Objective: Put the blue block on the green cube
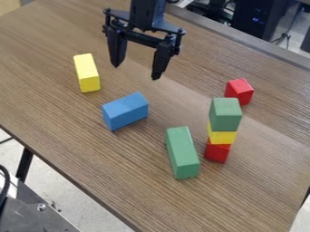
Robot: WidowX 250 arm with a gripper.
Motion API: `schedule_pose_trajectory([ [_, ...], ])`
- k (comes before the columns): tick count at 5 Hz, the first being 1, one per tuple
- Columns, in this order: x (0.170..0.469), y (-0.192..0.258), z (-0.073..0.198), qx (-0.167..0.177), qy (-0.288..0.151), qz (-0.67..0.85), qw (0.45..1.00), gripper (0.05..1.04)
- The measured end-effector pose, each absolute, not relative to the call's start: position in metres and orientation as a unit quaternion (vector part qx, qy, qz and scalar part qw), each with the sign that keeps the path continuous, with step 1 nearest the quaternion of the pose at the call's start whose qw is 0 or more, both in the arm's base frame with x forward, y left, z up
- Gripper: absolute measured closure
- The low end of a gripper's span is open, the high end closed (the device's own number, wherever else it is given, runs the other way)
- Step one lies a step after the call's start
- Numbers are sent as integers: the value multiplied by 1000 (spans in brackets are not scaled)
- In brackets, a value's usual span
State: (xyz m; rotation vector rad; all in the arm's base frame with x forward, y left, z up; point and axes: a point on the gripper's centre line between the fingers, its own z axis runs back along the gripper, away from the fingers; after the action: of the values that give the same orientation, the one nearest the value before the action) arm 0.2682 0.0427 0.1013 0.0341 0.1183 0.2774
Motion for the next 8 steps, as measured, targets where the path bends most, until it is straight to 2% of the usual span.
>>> schedule_pose_trajectory([
  [1,265,42,94,17,74,137,988,85],
  [3,220,76,70,64,182,-104,976,86],
  [4,217,77,67,51,188,-172,966,85],
  [5,201,101,64,31,178,-184,966,85],
  [7,199,101,67,1,150,-181,972,86],
  [8,204,87,71,3,129,-199,972,85],
])
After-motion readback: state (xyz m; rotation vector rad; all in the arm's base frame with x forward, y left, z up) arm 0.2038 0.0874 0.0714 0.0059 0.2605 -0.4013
